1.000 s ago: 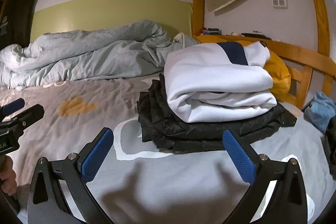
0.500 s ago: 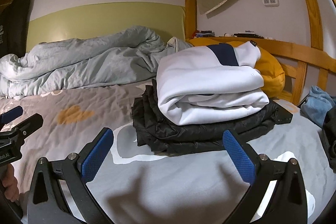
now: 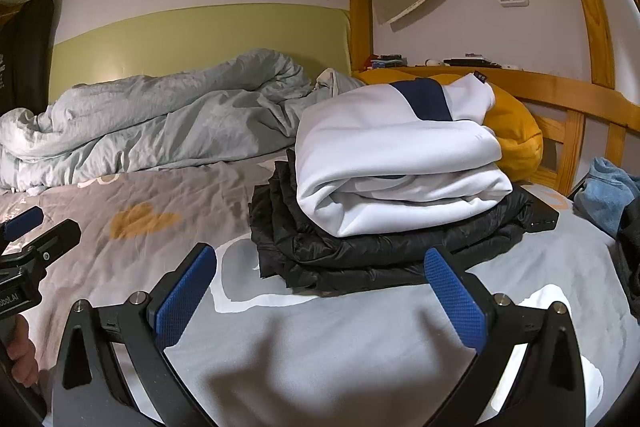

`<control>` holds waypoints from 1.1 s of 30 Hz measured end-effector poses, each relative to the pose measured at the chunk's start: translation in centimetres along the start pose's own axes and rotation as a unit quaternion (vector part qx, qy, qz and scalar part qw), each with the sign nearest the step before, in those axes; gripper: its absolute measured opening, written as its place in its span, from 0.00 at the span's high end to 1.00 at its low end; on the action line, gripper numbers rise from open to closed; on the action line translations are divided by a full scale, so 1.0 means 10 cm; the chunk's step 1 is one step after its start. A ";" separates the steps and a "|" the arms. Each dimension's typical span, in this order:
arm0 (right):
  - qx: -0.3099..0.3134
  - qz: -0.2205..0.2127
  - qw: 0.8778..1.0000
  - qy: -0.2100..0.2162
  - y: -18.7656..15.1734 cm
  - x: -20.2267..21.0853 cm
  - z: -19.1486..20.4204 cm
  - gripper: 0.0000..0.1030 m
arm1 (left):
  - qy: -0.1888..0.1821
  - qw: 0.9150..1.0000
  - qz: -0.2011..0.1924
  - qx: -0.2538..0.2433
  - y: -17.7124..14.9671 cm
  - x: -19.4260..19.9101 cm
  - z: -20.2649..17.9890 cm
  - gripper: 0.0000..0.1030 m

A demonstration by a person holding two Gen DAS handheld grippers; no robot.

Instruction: Fold large clothes

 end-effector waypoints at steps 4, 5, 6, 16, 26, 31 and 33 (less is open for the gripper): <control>-0.003 0.003 1.000 0.000 -0.01 0.00 0.01 0.00 | 0.001 1.000 0.002 0.002 0.00 -0.01 0.00 0.00; -0.003 0.004 1.000 -0.001 -0.01 0.00 0.01 0.00 | 0.001 1.000 0.003 0.002 0.00 -0.01 0.00 0.00; -0.002 0.004 1.000 -0.001 -0.01 0.00 0.01 0.00 | 0.002 1.000 0.003 0.001 0.00 -0.01 0.00 0.00; -0.003 0.011 1.000 -0.006 -0.03 -0.04 -0.01 0.00 | 0.007 1.000 0.011 0.008 -0.03 -0.05 0.03 0.00; -0.003 0.011 1.000 -0.008 -0.03 -0.02 0.00 0.00 | 0.007 1.000 0.011 0.006 -0.03 -0.05 0.04 0.00; -0.002 0.011 1.000 -0.008 -0.03 -0.02 0.00 0.00 | 0.007 1.000 0.010 0.006 -0.03 -0.04 0.04 0.00; -0.002 0.011 1.000 -0.008 -0.03 -0.02 0.00 0.00 | 0.007 1.000 0.011 0.006 -0.03 -0.05 0.04 0.00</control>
Point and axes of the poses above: each gripper's, at about its wrist camera, not at the fingertips, and x roughly against the way its jaws point, z to its left, y to its top, the point moved 4 cm from there along -x, roughly the way its jaws point, and after that the axes turned 12 degrees about -z, right-handed, at the moved point
